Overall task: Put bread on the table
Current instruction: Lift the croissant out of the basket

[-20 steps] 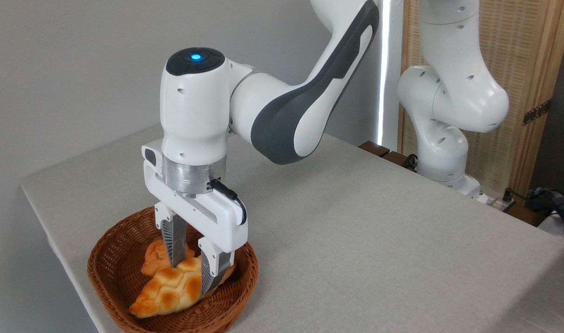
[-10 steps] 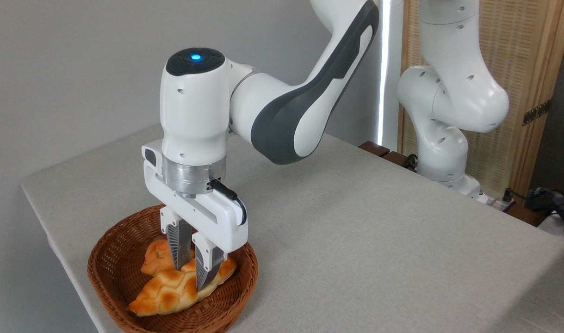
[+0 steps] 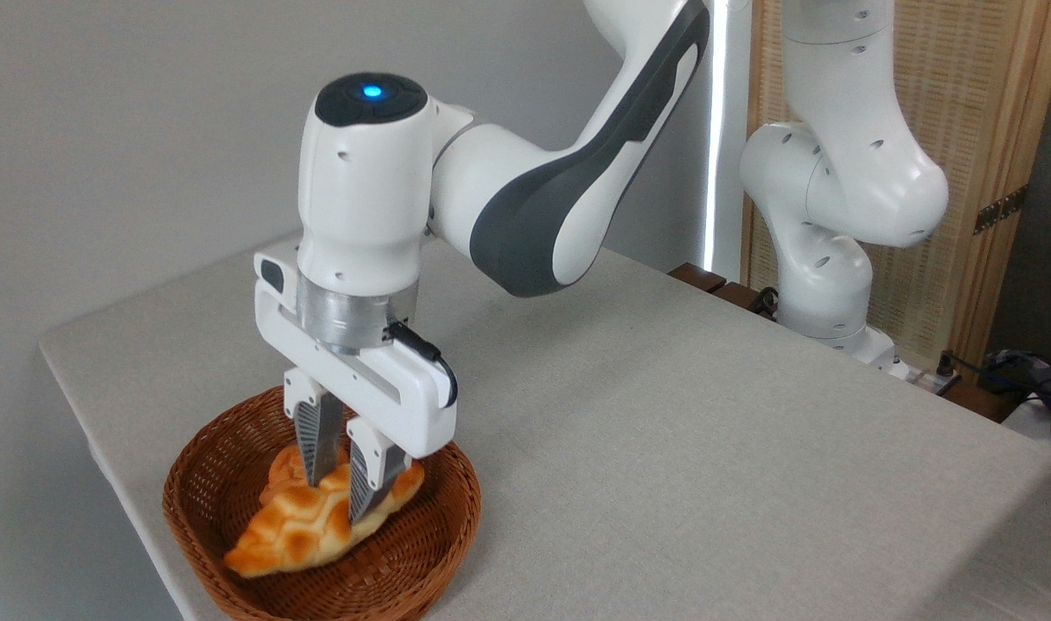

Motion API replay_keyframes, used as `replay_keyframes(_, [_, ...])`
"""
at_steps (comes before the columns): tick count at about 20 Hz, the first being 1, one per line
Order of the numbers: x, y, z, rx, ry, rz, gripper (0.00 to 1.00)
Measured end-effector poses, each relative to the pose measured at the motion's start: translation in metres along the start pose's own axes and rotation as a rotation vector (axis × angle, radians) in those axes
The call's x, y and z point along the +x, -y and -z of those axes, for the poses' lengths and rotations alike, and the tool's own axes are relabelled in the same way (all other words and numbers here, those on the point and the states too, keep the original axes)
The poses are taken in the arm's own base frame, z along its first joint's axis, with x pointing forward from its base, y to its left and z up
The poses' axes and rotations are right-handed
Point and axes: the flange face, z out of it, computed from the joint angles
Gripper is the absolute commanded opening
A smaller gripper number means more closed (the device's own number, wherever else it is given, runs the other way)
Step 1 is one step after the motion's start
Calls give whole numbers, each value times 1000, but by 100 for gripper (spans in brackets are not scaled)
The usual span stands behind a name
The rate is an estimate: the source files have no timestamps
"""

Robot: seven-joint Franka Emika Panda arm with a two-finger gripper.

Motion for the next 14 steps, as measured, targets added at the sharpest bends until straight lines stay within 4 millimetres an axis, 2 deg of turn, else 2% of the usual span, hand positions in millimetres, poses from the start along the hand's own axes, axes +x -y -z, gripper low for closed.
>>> replay_keyframes(4, [8, -3, 26, -41, -21, 18, 51])
replay_keyframes(7, [7, -5, 49, -63, -23, 22, 51])
replay_keyframes(12, [-7, -35, 100, -147, 37, -13, 55])
replay_keyframes(14, [-15, -50, 111, -155, 53, -36, 55])
